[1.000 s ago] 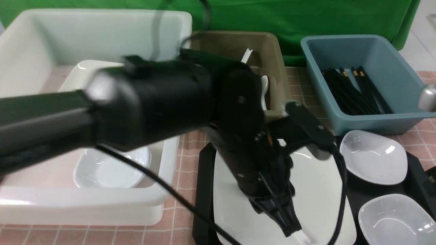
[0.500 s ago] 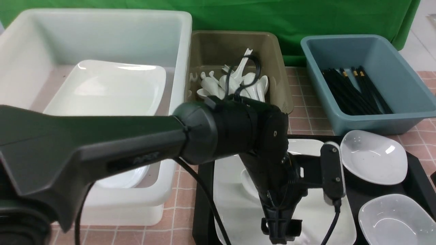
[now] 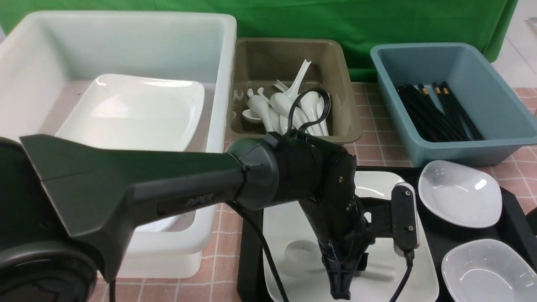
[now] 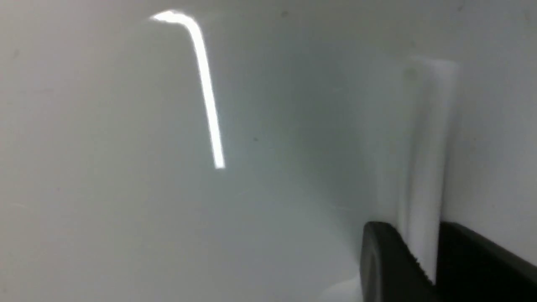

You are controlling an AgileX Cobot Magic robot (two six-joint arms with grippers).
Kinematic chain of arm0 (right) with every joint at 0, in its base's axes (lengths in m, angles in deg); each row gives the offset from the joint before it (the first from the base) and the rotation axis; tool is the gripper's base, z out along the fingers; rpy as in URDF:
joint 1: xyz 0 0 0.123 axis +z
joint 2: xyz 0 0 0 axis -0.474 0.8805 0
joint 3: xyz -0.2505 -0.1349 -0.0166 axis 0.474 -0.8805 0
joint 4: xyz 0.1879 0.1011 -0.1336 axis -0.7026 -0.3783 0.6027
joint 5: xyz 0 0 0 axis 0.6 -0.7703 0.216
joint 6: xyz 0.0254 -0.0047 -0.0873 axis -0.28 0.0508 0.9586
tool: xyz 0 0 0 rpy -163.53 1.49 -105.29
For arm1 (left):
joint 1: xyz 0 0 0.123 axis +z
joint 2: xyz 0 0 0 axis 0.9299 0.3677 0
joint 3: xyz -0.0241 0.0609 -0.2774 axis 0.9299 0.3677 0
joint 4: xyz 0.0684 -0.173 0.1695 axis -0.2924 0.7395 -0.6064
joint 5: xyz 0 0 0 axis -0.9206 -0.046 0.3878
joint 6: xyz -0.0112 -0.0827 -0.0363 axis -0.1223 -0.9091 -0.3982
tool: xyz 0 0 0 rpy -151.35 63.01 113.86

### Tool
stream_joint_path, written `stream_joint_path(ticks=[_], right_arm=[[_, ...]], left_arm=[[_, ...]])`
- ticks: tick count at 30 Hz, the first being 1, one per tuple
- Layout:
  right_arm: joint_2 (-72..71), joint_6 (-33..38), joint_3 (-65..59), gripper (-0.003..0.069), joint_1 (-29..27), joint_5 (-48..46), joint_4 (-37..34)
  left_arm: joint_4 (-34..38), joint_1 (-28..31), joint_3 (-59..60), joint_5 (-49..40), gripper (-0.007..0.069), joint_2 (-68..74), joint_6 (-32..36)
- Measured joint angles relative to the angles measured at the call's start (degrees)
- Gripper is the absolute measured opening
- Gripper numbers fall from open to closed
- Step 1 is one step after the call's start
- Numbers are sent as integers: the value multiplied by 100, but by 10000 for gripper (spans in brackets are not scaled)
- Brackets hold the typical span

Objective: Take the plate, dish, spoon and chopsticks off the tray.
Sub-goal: Use the left arm to grab a soup spoon from the plate, then use the left arm to put the soup spoon into the small storage box in the middle

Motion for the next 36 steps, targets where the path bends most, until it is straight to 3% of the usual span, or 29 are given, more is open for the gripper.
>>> stream_joint_path(ticks=[7,9,12,21,29,33,36], right_arm=[[-35,0,0,32,0,55,-7],[-116,0,0,34,0,73,-59],[-184,-5,0,34,0,127,-183],[-299,15,-8,41,0,493,-638],[-946,348,-418,42,328,3396,-1295],[-1068,620,-519,45,571,3683,-1324],[-1068,680,-538,46,630,3640,-1324]], left_arm=[[-356,40,-392,-118,88,-196,-1129],[-526,217,-895,-116,88,-375,-1794],[-602,532,-1391,147,88,-458,-2176],[-655,1371,-1788,2722,88,-263,-2355],[-655,1754,-1788,3444,88,283,-2369],[-662,1799,-1788,3675,128,466,-2369],[-751,1806,-1788,3678,228,531,-2395]])
